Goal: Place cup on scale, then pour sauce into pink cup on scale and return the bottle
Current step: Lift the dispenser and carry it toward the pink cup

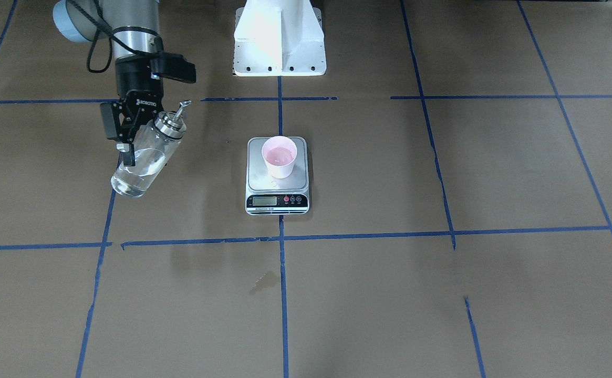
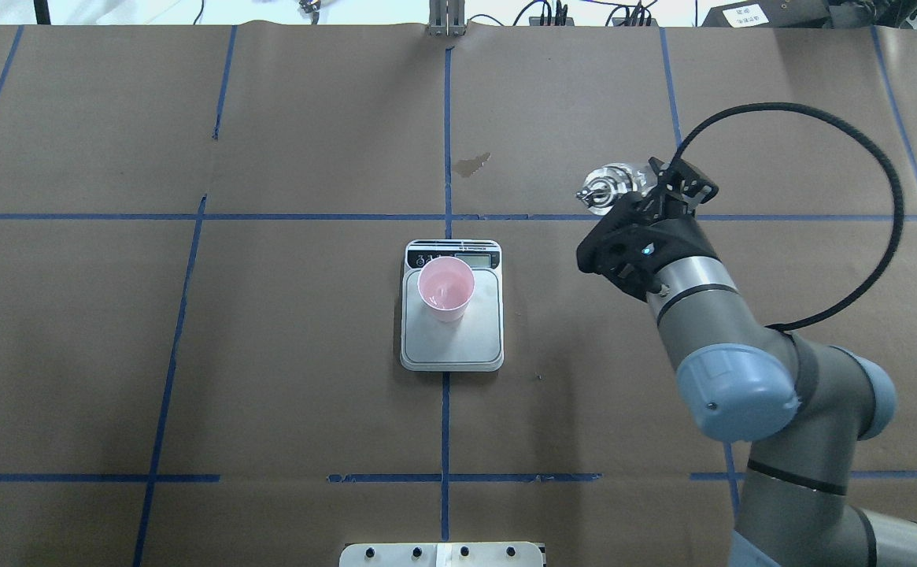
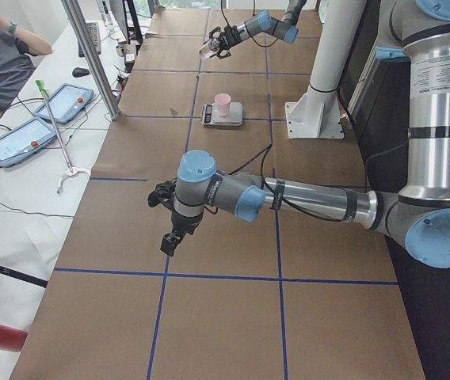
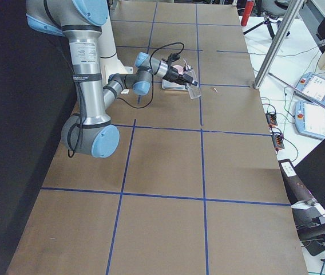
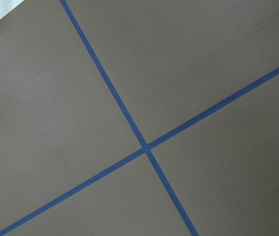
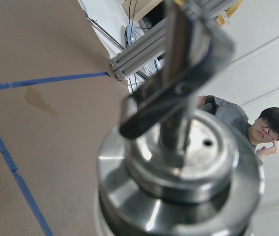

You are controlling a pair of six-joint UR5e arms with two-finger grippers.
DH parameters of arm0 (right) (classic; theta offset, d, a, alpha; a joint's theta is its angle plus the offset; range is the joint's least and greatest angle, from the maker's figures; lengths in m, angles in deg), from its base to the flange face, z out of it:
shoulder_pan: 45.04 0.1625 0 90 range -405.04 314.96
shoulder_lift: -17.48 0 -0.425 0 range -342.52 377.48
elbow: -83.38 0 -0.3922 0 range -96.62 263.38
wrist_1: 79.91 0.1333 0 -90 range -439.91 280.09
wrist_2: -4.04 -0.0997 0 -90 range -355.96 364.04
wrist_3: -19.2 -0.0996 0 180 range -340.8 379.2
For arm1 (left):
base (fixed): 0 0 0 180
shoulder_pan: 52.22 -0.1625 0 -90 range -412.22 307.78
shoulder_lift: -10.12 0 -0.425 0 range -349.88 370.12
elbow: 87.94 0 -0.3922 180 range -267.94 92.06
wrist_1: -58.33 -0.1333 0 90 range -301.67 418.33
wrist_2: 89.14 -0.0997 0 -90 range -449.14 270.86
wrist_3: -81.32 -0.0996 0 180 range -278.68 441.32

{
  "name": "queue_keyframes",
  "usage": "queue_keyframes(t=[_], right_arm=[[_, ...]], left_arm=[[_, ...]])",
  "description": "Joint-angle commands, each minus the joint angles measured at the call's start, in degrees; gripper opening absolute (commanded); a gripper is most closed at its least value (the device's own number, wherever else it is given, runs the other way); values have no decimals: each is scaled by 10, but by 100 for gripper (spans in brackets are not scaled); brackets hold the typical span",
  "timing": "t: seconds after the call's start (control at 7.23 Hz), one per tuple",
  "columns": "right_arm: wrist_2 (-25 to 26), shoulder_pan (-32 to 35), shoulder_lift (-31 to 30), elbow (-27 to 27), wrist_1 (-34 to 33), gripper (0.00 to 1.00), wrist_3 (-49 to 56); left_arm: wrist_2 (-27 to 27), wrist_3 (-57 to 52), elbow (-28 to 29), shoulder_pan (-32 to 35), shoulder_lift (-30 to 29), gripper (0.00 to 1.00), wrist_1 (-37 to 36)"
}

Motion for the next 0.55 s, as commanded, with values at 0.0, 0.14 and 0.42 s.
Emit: queue_keyframes(t=[0.0,0.14,0.42], right_arm=[[76,-50,75,-1,-156,0,8],[100,-69,82,-1,-206,0,25],[136,-77,92,-26,-232,0,37]], left_arm=[[0,-5,8,9,3,100,22],[-1,-6,10,10,3,100,22],[-1,-6,10,10,3,100,22]])
